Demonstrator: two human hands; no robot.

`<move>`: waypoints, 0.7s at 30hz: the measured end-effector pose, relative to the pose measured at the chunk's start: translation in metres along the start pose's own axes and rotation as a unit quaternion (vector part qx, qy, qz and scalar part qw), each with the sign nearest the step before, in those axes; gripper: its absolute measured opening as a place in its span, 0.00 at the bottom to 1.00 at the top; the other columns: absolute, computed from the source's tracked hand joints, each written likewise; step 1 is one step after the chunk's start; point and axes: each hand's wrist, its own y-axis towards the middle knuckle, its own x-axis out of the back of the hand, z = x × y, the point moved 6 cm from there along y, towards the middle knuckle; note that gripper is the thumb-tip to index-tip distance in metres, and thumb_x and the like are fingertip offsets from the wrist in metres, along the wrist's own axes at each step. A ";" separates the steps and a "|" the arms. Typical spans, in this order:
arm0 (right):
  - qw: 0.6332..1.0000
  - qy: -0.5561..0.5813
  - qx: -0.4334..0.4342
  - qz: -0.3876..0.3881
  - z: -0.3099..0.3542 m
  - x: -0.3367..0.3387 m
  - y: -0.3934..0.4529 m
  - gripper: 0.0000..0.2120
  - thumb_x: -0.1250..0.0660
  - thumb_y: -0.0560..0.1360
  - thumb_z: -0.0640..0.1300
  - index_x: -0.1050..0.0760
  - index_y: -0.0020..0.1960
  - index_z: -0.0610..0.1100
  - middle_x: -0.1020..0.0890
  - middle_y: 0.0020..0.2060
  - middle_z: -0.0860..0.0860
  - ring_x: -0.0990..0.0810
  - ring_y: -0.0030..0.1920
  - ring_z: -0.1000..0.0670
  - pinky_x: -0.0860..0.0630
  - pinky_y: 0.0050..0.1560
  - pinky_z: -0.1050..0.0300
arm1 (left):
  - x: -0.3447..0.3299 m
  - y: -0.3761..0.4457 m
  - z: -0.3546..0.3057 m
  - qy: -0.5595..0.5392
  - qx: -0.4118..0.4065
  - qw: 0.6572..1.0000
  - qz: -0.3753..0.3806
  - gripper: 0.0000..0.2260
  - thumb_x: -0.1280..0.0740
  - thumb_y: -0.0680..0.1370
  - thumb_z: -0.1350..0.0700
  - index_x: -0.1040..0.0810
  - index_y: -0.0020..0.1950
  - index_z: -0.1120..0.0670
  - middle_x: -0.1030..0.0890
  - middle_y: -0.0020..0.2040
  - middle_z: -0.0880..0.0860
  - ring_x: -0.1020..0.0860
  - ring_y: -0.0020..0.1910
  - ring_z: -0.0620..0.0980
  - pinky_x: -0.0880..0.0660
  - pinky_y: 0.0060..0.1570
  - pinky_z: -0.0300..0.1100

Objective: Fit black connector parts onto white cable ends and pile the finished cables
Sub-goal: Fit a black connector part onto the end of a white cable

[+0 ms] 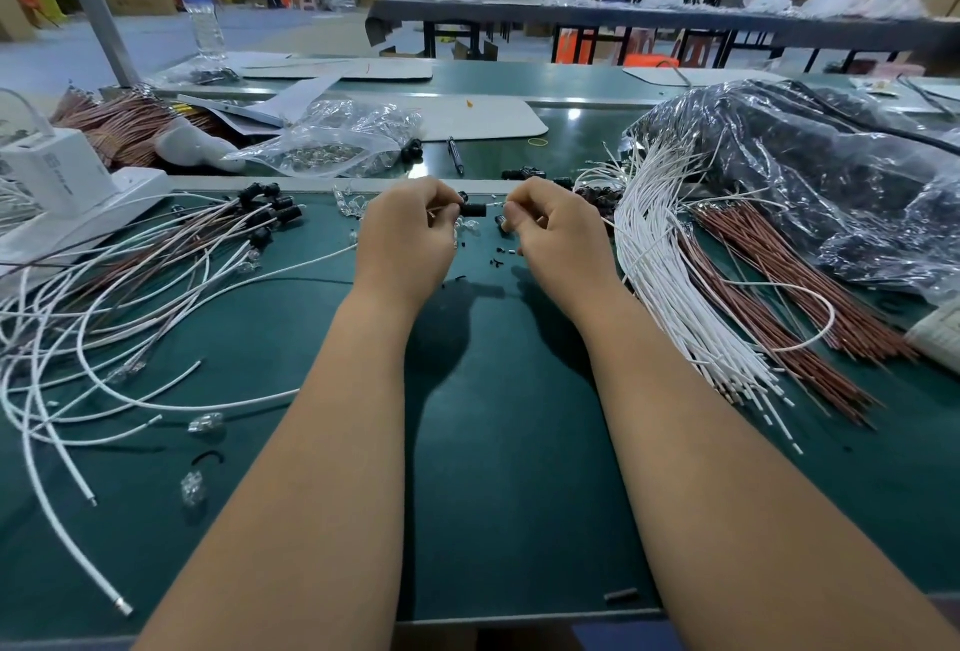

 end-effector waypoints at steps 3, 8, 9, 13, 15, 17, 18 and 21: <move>1.000 0.016 0.001 -0.025 0.000 0.002 0.002 0.03 0.33 0.77 0.42 0.21 0.46 0.46 0.18 0.37 0.52 0.21 0.38 0.50 0.23 0.45 0.53 | -0.001 0.000 0.002 -0.004 0.012 1.000 0.003 0.05 0.33 0.77 0.63 0.17 0.48 0.58 0.20 0.39 0.50 0.21 0.41 0.50 0.26 0.44 0.41; 0.998 0.051 -0.009 -0.048 -0.001 0.005 0.003 0.04 0.31 0.74 0.37 0.20 0.46 0.44 0.18 0.37 0.51 0.18 0.39 0.50 0.21 0.48 0.52 | -0.002 0.000 0.006 -0.014 0.028 0.999 0.007 0.05 0.33 0.77 0.62 0.17 0.48 0.58 0.21 0.37 0.49 0.23 0.38 0.48 0.29 0.41 0.38; 0.998 0.049 -0.005 -0.050 -0.001 0.005 0.002 0.04 0.31 0.74 0.37 0.19 0.46 0.43 0.18 0.36 0.52 0.18 0.38 0.51 0.21 0.47 0.53 | -0.003 0.000 0.006 -0.017 0.032 0.999 0.007 0.05 0.33 0.77 0.62 0.17 0.48 0.58 0.22 0.37 0.49 0.24 0.37 0.47 0.30 0.41 0.37; 0.997 0.049 0.003 -0.063 0.002 0.007 0.000 0.03 0.30 0.73 0.38 0.18 0.44 0.43 0.20 0.34 0.56 0.21 0.36 0.57 0.22 0.45 0.61 | -0.003 0.000 0.007 -0.022 0.039 0.999 0.007 0.05 0.33 0.77 0.61 0.17 0.47 0.57 0.23 0.35 0.47 0.26 0.34 0.42 0.32 0.39 0.36; 0.996 0.058 0.001 -0.063 0.002 0.007 0.000 0.02 0.29 0.73 0.38 0.18 0.43 0.43 0.19 0.34 0.55 0.20 0.36 0.56 0.22 0.45 0.60 | -0.003 0.001 0.007 -0.023 0.037 0.999 0.008 0.05 0.33 0.77 0.61 0.18 0.48 0.57 0.23 0.35 0.47 0.25 0.35 0.45 0.31 0.40 0.37; 0.995 0.072 -0.011 -0.062 0.002 0.008 0.001 0.02 0.30 0.73 0.38 0.19 0.43 0.43 0.18 0.34 0.52 0.19 0.37 0.52 0.21 0.44 0.58 | -0.003 0.000 0.005 -0.021 0.034 0.999 0.009 0.04 0.33 0.77 0.60 0.18 0.48 0.57 0.23 0.35 0.46 0.25 0.36 0.45 0.30 0.41 0.37; 0.994 0.086 -0.021 -0.062 0.001 0.008 0.001 0.04 0.31 0.74 0.38 0.20 0.42 0.44 0.18 0.34 0.51 0.18 0.36 0.50 0.21 0.42 0.58 | -0.003 0.000 0.005 -0.018 0.031 0.999 0.011 0.04 0.32 0.77 0.60 0.18 0.48 0.57 0.23 0.35 0.45 0.25 0.36 0.45 0.30 0.41 0.37; 0.985 0.152 -0.053 -0.057 -0.003 0.008 0.001 0.08 0.33 0.75 0.36 0.23 0.39 0.47 0.17 0.34 0.47 0.19 0.32 0.51 0.22 0.36 0.59 | -0.004 -0.002 0.002 -0.007 0.016 1.000 0.023 0.04 0.32 0.77 0.59 0.18 0.48 0.56 0.23 0.35 0.45 0.24 0.36 0.45 0.27 0.41 0.40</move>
